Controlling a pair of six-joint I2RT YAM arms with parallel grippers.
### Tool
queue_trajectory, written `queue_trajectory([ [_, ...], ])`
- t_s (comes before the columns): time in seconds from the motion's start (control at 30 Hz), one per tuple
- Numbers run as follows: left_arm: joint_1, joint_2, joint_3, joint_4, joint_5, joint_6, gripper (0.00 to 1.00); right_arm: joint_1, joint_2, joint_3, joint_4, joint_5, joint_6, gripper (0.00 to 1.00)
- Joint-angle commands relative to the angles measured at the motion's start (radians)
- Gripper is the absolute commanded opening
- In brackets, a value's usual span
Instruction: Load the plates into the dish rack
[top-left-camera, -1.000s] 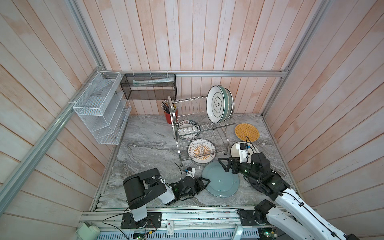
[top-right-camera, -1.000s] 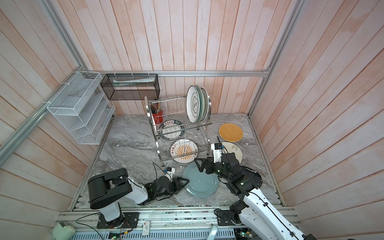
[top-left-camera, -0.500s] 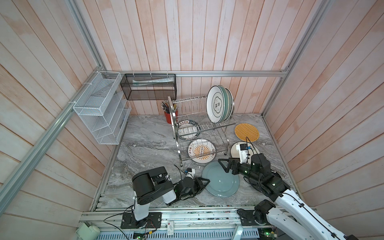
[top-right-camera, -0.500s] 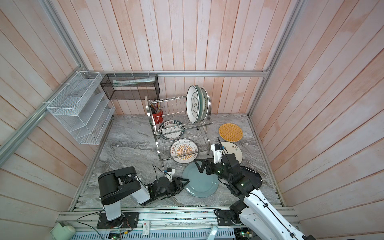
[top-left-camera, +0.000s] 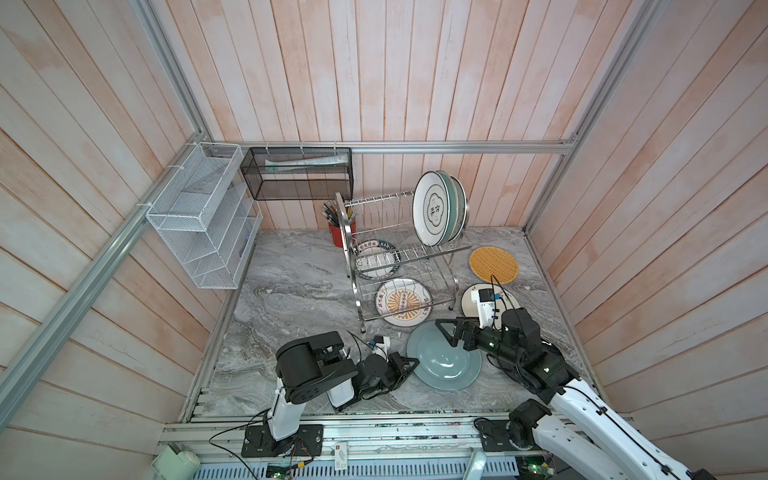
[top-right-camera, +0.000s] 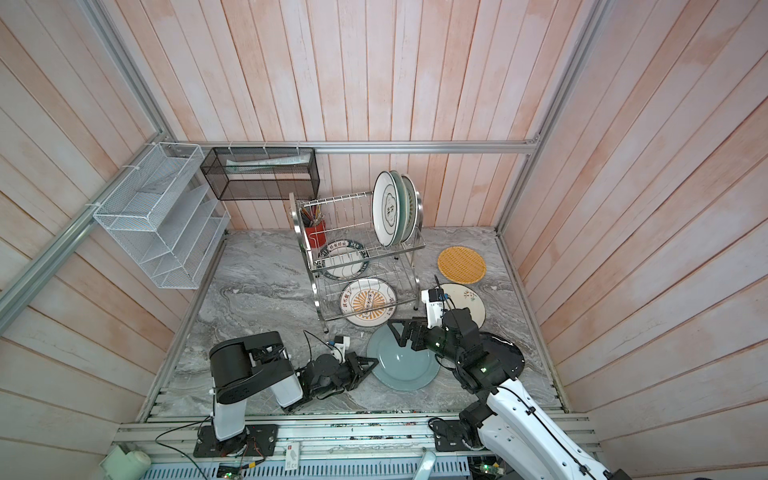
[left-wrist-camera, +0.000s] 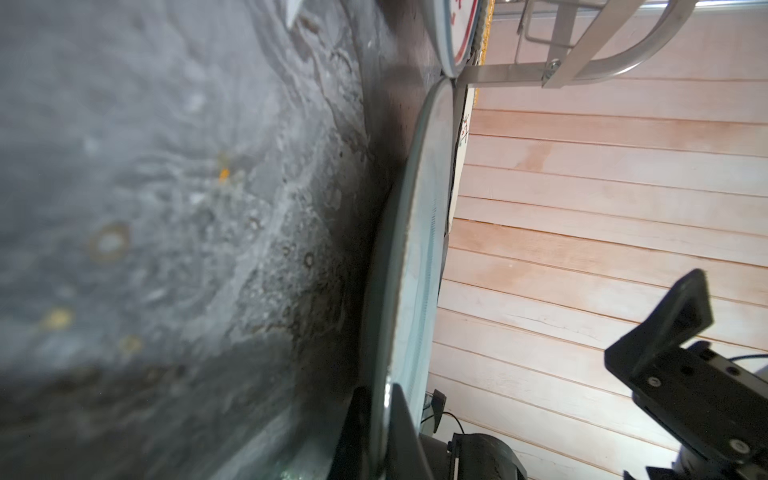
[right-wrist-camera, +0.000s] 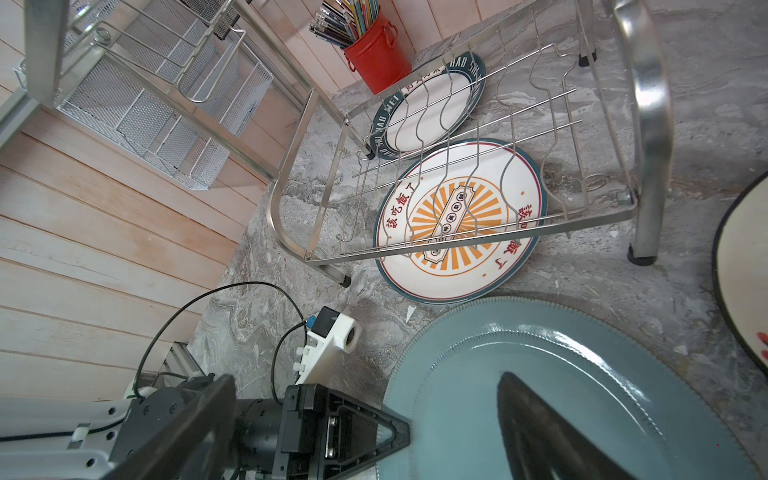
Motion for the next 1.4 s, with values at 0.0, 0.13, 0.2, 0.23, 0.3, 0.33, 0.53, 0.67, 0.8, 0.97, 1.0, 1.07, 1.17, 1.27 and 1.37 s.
queue_trajectory([
  [0.0, 0.006, 0.051, -0.058, -0.137, -0.016, -0.019, 0.0, -0.007, -0.01, -0.005, 0.015, -0.009, 0.007, 0.98],
  [0.13, 0.005, 0.018, -0.086, -0.128, -0.013, -0.002, 0.0, -0.006, -0.009, 0.002, 0.011, -0.005, 0.004, 0.98],
  [0.2, 0.002, -0.01, -0.11, -0.125, -0.019, 0.005, 0.0, -0.006, -0.007, 0.004, 0.01, -0.002, 0.003, 0.98],
  [0.23, 0.0, -0.027, -0.125, -0.123, -0.022, 0.011, 0.0, -0.006, -0.007, 0.006, 0.007, 0.0, 0.001, 0.98],
  [0.3, -0.005, -0.064, -0.148, -0.13, -0.026, 0.022, 0.0, -0.006, -0.005, 0.009, 0.005, 0.006, -0.002, 0.98],
  [0.33, -0.01, -0.081, -0.159, -0.134, -0.03, 0.025, 0.0, -0.006, -0.003, 0.011, 0.004, 0.009, -0.002, 0.98],
  [0.53, -0.034, -0.204, -0.217, -0.19, -0.044, 0.038, 0.0, -0.006, 0.021, 0.028, 0.008, 0.02, -0.008, 0.98],
  [0.67, -0.043, -0.311, -0.259, -0.238, -0.043, 0.05, 0.0, -0.006, 0.036, 0.048, -0.004, 0.042, -0.022, 0.98],
  [0.8, -0.062, -0.484, -0.264, -0.399, -0.055, 0.084, 0.0, -0.013, 0.048, 0.06, 0.0, 0.044, -0.024, 0.98],
  [0.97, -0.089, -0.802, -0.234, -0.72, -0.096, 0.15, 0.0, -0.044, 0.062, 0.081, 0.021, 0.021, -0.021, 0.98],
  [1.0, -0.091, -0.869, -0.23, -0.781, -0.106, 0.157, 0.0, -0.053, 0.065, 0.086, 0.023, 0.009, -0.021, 0.98],
  [1.07, -0.093, -1.002, -0.228, -0.885, -0.127, 0.164, 0.0, -0.08, 0.071, 0.094, 0.037, -0.018, -0.016, 0.98],
  [1.17, -0.093, -1.146, -0.225, -0.98, -0.143, 0.175, 0.0, -0.125, 0.083, 0.106, 0.051, -0.062, -0.009, 0.98],
  [1.27, -0.093, -1.226, -0.197, -1.046, -0.153, 0.192, 0.0, -0.168, 0.092, 0.115, 0.061, -0.103, -0.005, 0.98],
  [1.37, -0.093, -1.256, -0.178, -1.028, -0.159, 0.202, 0.0, -0.192, 0.101, 0.129, 0.062, -0.138, -0.009, 0.98],
])
